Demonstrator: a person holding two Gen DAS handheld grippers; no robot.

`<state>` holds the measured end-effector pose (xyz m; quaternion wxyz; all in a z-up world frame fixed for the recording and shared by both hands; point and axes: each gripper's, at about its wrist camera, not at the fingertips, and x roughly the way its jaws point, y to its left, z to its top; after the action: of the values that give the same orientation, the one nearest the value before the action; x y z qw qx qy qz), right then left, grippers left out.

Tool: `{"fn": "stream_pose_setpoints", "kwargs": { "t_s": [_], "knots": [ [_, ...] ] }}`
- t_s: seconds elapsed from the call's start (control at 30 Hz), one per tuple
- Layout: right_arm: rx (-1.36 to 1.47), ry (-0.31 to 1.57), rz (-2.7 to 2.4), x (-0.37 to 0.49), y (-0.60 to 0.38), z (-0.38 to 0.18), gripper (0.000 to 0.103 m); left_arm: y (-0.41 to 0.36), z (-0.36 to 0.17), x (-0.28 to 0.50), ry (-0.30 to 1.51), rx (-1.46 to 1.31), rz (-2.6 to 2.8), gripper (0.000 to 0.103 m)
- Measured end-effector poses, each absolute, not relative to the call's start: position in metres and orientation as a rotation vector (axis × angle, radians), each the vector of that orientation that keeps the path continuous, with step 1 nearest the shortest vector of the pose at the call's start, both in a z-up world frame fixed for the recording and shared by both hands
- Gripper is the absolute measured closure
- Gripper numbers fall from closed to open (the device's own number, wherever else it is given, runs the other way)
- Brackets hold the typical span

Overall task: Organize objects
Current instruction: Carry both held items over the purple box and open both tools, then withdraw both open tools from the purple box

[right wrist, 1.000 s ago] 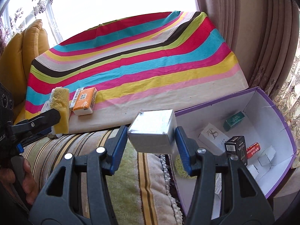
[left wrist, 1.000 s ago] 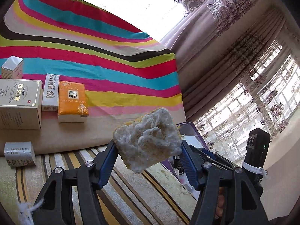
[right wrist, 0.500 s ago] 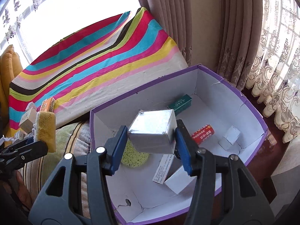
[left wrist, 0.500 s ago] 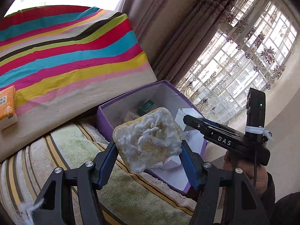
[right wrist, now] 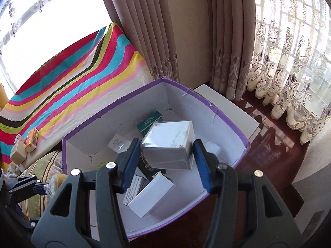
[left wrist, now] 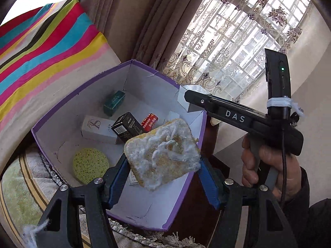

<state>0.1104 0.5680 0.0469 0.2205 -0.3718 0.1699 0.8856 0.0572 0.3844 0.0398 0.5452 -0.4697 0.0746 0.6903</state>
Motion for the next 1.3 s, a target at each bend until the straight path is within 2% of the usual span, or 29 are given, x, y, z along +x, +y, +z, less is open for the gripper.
{"fn": "stream_pose_setpoints", "kwargs": {
  "t_s": [0.37, 0.43, 0.57, 0.77, 0.93, 1.07, 1.3],
  "knots": [
    [-1.046, 0.474, 2.424, 0.117, 0.58, 0.036, 0.047, 0.472, 0.03, 0.003, 0.211, -1.112, 1.698, 0.037],
    [-1.054, 0.474, 2.419, 0.117, 0.58, 0.033, 0.047, 0.485, 0.025, -0.006, 0.219, -1.116, 1.71, 0.035],
    [-1.077, 0.485, 2.404, 0.115, 0.583, 0.024, 0.047, 0.498, 0.015, -0.021, 0.213, -1.137, 1.749, 0.024],
    [-1.109, 0.504, 2.391, 0.115, 0.584, 0.016, 0.043, 0.485, 0.019, -0.025, 0.223, -1.063, 1.812, 0.022],
    [-1.106, 0.508, 2.392, 0.116, 0.58, 0.017, 0.031, 0.458, 0.03, -0.021, 0.24, -0.975, 1.89, 0.022],
    [-1.102, 0.509, 2.402, 0.115, 0.573, 0.021, 0.03, 0.44, 0.039, -0.013, 0.271, -0.937, 1.934, 0.021],
    [-1.113, 0.454, 2.434, 0.109, 0.551, 0.029, 0.03, 0.399, 0.055, -0.01, 0.195, -0.932, 2.002, 0.021]
  ]
}}
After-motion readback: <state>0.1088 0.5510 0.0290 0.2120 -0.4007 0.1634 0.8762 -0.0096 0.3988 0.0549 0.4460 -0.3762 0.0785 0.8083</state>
